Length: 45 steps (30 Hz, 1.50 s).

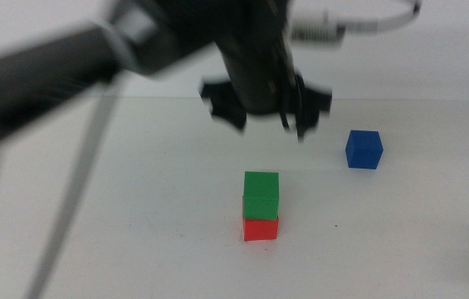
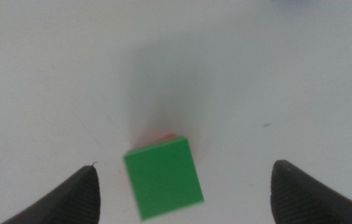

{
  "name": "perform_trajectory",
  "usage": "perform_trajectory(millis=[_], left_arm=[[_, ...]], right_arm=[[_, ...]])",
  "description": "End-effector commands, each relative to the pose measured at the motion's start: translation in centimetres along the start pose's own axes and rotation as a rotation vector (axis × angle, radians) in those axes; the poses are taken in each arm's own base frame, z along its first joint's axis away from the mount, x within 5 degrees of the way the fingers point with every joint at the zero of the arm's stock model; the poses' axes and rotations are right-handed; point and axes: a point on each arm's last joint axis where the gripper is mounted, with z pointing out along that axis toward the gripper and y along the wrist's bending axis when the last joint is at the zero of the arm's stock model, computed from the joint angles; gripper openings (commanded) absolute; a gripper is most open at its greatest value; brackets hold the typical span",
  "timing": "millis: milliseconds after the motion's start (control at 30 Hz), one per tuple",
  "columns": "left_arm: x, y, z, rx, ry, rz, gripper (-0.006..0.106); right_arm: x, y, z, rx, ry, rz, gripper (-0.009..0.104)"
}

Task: Stack red cubes first, then green, then blue cubes in a specific spot.

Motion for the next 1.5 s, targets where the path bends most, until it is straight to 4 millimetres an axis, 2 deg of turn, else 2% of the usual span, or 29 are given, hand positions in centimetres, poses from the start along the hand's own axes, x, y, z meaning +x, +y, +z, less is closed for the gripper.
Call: perform_trajectory(millis=[0,33,67,133,233,367,467,533,1033,1067,1133,1167,1267,1333,1400,1467], left_arm=[[0.1,0.7,-5.6,0.027,-0.12,0.055,0.094],[0.5,1.1,-8.5,0.038,-0.182,0.097,0.094],[1.1,1.4,-10.4,0.048,-0.218,0.141,0.094],[3.5,2.2,-14.5,0.115,-0.271,0.261,0.094],[7.6,3.7,-18.5,0.213,-0.41,0.369,0.094],[12.5,6.6,-20.9,0.247,-0.605,0.345,0.094],[15.5,7.8,-21.8,0.269,-0.64,0.336,0.094],[16.0,8.0,-22.1,0.279,-0.645,0.333,0.094],[16.2,8.4,-22.4,0.245,-0.664,0.346,0.094],[16.2,8.4,-22.4,0.245,-0.664,0.346,0.094],[16.2,8.4,-22.4,0.245,-0.666,0.346,0.094],[16.2,8.4,-22.4,0.245,-0.666,0.346,0.094],[16.2,8.4,-22.4,0.245,-0.666,0.346,0.094],[16.2,8.4,-22.4,0.245,-0.666,0.346,0.094],[16.2,8.4,-22.4,0.245,-0.666,0.346,0.094],[16.2,8.4,-22.4,0.245,-0.666,0.346,0.094]], right_arm=[[0.0,0.0,0.0,0.003,-0.009,-0.014,0.093],[0.0,0.0,0.0,0.003,-0.009,-0.014,0.093],[0.0,0.0,0.0,0.003,-0.009,-0.014,0.093],[0.0,0.0,0.0,0.003,-0.009,-0.014,0.093],[0.0,0.0,0.0,0.003,-0.009,-0.014,0.093],[0.0,0.0,0.0,0.003,-0.009,-0.014,0.093],[0.0,0.0,0.0,0.003,-0.009,-0.014,0.093],[0.0,0.0,0.0,0.003,-0.009,-0.014,0.093],[0.0,0.0,0.0,0.003,-0.014,-0.014,0.093],[-0.7,-0.1,-0.1,0.012,-0.087,-0.005,0.093],[-1.0,-0.1,-0.1,0.007,-0.117,0.109,0.093],[-2.6,-0.2,-0.3,-0.001,-0.083,0.16,0.093],[-6.7,-0.4,0.2,-0.004,0.136,0.127,0.093],[-9.2,-0.3,1.4,-0.022,0.365,0.16,0.093],[-10.8,0.0,2.9,-0.054,0.562,0.201,0.093],[-12.1,0.2,4.2,-0.082,0.687,0.232,0.093]])
